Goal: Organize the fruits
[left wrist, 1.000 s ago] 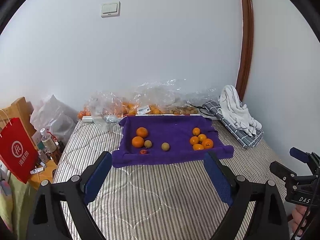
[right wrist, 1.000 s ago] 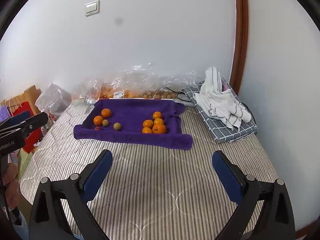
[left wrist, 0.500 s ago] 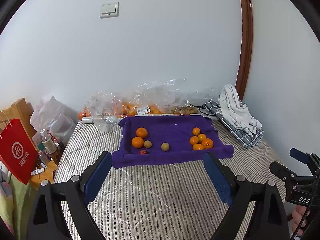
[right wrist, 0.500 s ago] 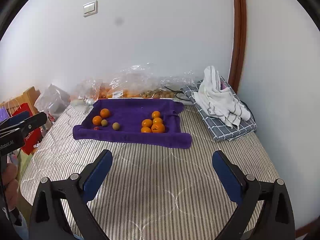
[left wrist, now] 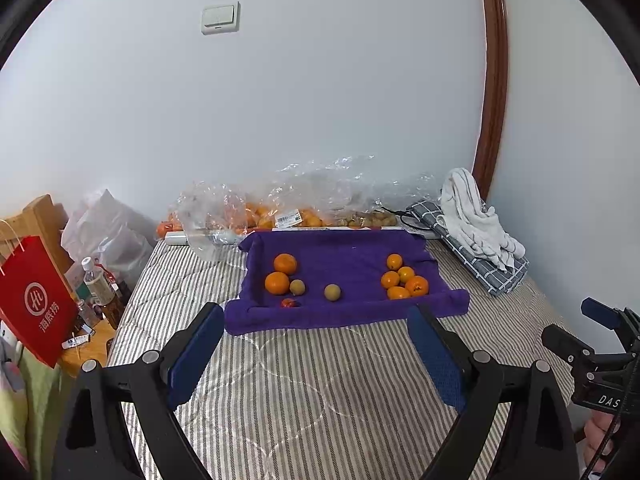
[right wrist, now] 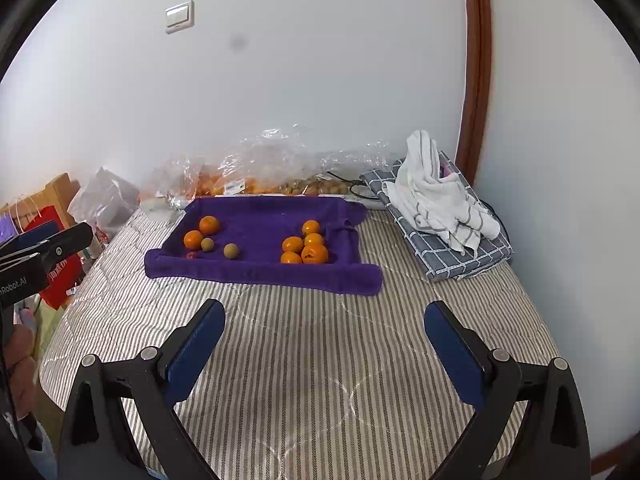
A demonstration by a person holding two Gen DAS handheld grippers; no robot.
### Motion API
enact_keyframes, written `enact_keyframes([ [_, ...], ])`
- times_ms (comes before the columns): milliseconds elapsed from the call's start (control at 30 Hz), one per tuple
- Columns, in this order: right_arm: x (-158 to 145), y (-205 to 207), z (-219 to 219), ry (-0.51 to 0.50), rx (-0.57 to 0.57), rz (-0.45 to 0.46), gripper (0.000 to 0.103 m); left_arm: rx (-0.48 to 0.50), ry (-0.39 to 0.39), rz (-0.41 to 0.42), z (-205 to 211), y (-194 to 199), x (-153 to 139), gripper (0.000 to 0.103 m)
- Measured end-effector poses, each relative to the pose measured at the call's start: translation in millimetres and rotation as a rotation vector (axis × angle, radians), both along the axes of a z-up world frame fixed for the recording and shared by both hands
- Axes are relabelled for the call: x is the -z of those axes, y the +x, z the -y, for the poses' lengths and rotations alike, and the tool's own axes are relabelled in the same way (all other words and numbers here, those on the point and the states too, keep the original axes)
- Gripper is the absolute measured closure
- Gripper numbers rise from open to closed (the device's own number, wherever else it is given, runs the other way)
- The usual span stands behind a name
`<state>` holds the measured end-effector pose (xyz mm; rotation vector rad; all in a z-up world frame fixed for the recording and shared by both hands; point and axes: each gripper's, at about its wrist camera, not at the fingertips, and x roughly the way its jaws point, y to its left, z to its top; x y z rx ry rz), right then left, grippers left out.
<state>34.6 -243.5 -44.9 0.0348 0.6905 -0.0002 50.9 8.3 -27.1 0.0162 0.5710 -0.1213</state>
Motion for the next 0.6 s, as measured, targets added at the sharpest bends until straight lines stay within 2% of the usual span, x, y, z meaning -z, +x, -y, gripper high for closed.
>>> enact_keyframes([
  [600,-3.6,2.5,-2.2,-0.006,-0.004,0.017,0.004,0.003,-0.001,0.007,-8.4,7.0,-1.6,0.01],
])
